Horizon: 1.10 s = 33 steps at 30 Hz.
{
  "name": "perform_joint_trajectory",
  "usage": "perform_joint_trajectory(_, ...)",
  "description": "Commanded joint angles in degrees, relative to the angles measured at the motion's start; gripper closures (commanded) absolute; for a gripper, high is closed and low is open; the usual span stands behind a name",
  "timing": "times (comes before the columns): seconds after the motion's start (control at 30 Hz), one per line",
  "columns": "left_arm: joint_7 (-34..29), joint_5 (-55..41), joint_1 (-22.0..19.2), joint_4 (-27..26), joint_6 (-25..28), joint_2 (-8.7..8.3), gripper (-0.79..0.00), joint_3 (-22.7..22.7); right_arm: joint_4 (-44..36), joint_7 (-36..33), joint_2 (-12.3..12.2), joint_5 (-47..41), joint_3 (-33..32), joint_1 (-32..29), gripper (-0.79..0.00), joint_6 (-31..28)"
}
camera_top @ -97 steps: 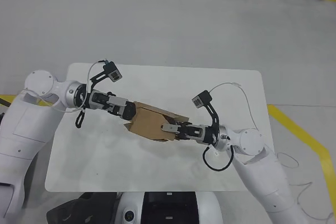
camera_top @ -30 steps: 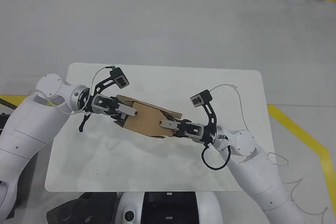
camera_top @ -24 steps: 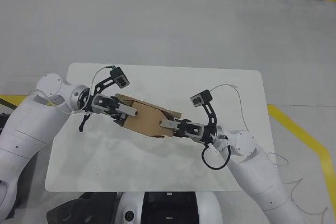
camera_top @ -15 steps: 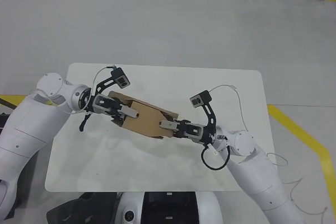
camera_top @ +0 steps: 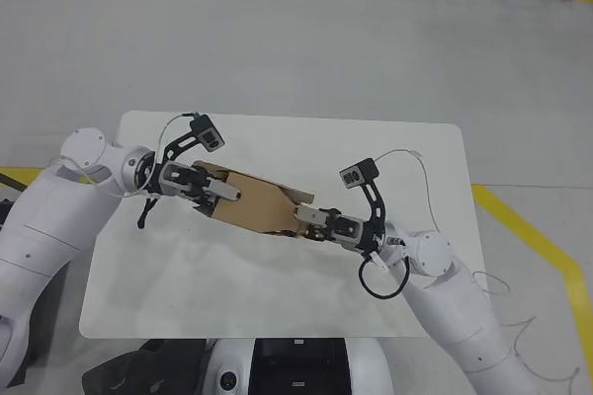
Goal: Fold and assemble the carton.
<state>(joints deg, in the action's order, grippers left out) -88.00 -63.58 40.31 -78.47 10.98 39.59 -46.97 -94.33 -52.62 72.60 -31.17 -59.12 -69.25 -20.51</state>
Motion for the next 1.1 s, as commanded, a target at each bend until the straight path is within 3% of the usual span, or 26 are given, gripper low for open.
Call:
perform_joint_trajectory(0.0,0.0,-0.3,0.1,0.3,0.2,-0.03,0.0,-0.2,-0.3,-0.1,-0.1,-0.2,-0.2,-0.3,-0.785,0.0)
perform_joint_trajectory(0.63,0.0,0.9,0.1,1.0,-1.1,0.51,0.0,-0.4,-2.2,0.4,0.0,-0.7,-1.0,-0.8,-0.785,-6.9)
perform_joint_trajectory(1.07,0.0,0.9,-0.2,1.9,-1.1,1.33,0.0,-0.4,-0.6,-2.9,0.5,-7.5,0.6,0.2,-0.785,-9.1)
